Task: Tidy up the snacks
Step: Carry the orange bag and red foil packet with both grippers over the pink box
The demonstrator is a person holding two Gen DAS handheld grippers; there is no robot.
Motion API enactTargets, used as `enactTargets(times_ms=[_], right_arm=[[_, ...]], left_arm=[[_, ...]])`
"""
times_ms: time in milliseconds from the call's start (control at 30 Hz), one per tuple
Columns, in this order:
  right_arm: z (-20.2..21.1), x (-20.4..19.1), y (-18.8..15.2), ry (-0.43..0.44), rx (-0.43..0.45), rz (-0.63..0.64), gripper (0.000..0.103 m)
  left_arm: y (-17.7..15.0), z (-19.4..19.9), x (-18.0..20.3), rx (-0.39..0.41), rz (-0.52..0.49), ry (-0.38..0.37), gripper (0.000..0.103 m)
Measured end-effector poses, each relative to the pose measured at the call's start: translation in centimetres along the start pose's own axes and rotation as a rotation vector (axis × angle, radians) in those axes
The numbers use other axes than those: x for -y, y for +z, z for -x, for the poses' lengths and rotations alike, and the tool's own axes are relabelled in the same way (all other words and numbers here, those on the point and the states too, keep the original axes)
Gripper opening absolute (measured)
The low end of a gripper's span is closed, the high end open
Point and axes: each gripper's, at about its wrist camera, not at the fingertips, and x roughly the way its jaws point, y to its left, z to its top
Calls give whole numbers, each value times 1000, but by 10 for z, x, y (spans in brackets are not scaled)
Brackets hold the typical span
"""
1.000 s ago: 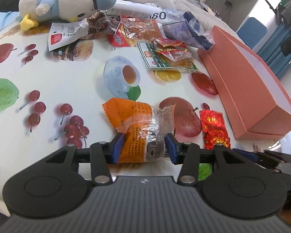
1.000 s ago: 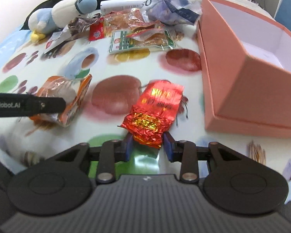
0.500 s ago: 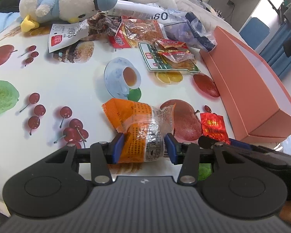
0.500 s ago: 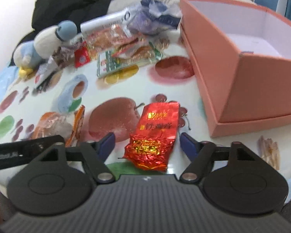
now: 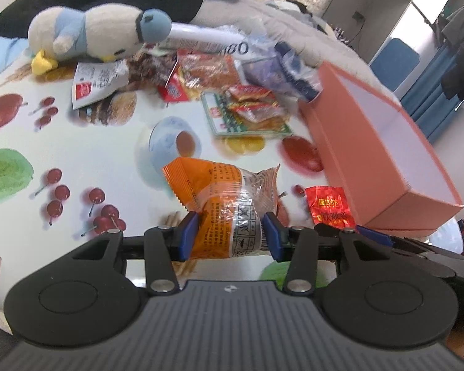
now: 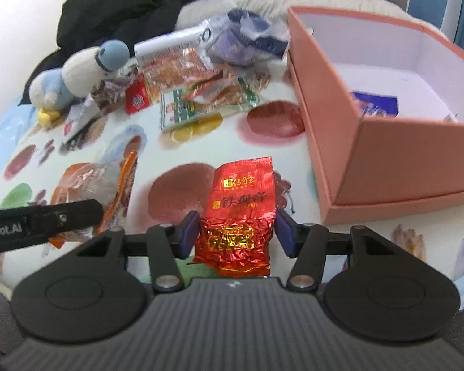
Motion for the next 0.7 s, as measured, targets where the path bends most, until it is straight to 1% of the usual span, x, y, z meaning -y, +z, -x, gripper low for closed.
enactTargets(times_ms=[267,400,500,700], right_arm=[[56,7,15,29,85,-9,56],[82,8,22,38,126,-13,56],[100,8,26,43,147,-12,56],[143,14,30,49,204,-6,56]], left_arm=[[17,54,24,81,-9,-24,51],[21,77,39,104,-17,-36,51],[19,97,47,118,-22,-36,51],[5,124,56,113,-8,-46,51]])
